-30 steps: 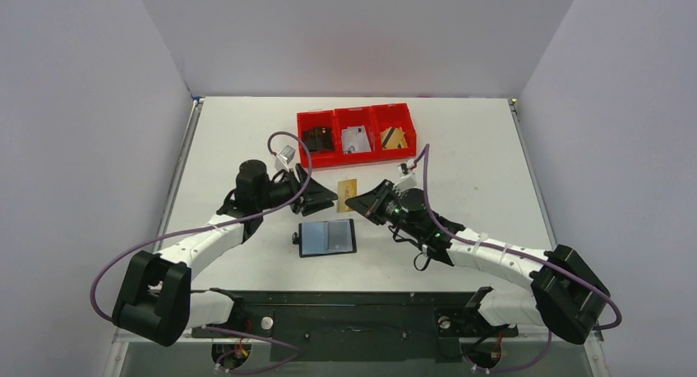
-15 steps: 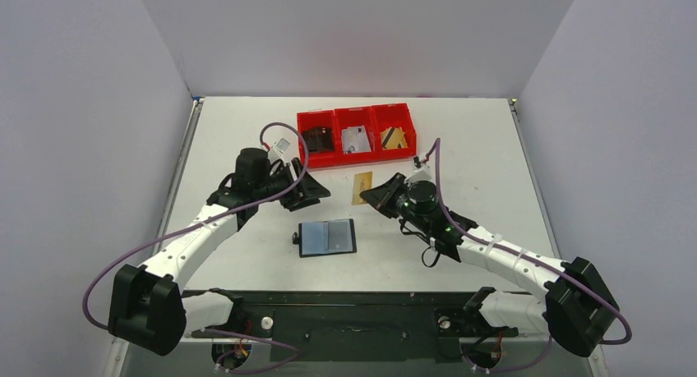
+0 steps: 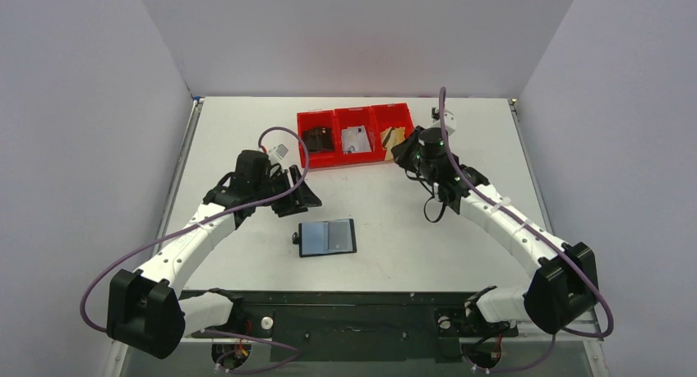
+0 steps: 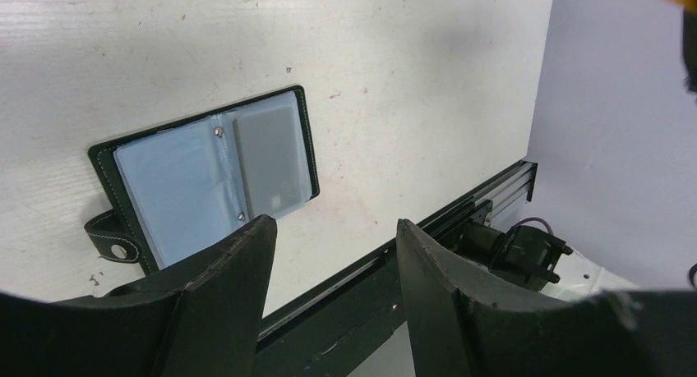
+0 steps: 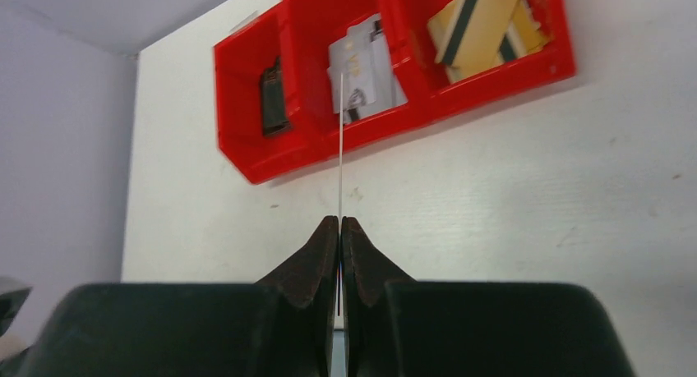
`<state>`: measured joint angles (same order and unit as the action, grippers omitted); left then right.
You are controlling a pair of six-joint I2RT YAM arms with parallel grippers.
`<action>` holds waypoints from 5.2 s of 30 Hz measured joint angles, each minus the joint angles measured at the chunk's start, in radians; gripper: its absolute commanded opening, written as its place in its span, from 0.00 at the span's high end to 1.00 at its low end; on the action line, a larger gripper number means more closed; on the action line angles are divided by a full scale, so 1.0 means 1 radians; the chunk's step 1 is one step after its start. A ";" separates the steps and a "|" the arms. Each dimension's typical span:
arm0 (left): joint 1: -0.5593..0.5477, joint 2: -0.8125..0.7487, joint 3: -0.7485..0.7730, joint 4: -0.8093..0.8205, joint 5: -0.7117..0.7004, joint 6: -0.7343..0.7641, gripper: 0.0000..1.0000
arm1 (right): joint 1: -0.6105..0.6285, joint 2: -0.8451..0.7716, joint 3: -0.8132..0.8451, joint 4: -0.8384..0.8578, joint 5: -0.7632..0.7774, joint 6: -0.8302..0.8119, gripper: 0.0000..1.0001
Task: Take the credit cards out of the card holder
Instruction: Place the credit card in the storage box, then remove the credit card from the card holder.
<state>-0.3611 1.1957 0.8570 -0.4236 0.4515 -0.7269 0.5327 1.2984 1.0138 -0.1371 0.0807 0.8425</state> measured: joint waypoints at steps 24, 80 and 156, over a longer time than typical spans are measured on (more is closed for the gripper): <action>0.000 -0.032 -0.010 -0.069 -0.003 0.069 0.46 | -0.212 0.624 0.668 -0.314 0.076 -0.410 1.00; -0.136 0.023 -0.026 -0.081 -0.138 0.039 0.46 | -0.215 0.388 0.388 -0.333 -0.098 -0.122 0.58; -0.379 0.233 -0.213 0.188 -0.368 -0.148 1.00 | 0.400 0.205 -0.285 -0.073 0.014 0.150 1.00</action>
<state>-0.7399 1.4292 0.6437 -0.2359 0.0834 -0.8753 0.9325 1.5032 0.7292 -0.2104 0.0944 0.9924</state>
